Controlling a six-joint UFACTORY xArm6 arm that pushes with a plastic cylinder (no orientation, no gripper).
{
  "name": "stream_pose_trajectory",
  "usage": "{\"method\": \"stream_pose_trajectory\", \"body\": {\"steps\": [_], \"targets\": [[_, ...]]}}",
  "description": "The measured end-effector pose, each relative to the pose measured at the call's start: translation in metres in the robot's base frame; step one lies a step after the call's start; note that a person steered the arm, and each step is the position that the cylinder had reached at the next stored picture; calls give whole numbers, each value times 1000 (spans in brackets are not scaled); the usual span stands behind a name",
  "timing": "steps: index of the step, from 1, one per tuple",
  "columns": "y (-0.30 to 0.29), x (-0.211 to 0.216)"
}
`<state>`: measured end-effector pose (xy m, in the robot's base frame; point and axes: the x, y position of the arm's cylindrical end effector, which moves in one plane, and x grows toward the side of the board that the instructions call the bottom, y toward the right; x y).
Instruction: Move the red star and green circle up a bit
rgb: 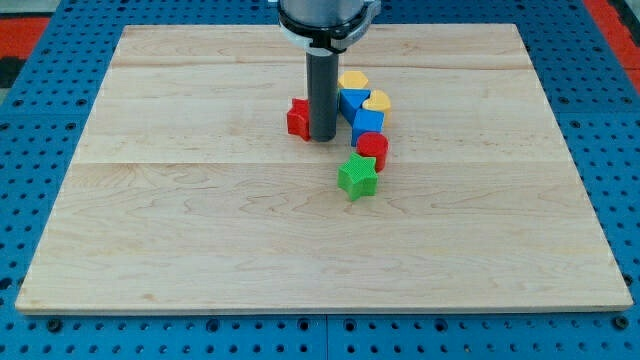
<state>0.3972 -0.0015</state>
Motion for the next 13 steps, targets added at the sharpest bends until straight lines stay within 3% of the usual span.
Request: {"method": "stream_pose_trajectory", "body": {"steps": [2,4,5,7,13], "targets": [[-24,29],[-37,29],[-87,34],[-20,22],[-45,6]]}}
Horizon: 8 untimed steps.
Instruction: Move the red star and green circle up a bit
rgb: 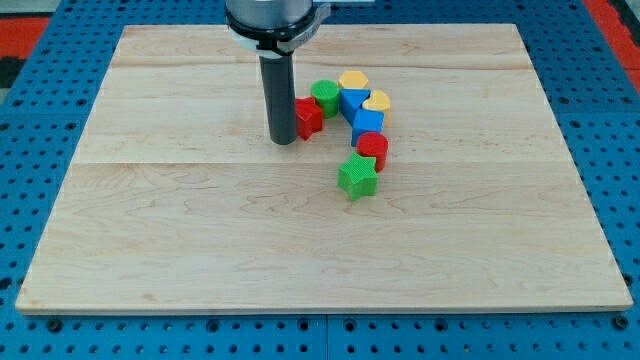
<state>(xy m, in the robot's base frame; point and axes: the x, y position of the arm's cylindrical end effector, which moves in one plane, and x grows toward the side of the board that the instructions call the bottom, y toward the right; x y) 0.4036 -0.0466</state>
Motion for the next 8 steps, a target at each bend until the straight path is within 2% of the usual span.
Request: {"method": "stream_pose_trajectory", "body": {"steps": [2,8], "targets": [[25,0],[21,-25]]}}
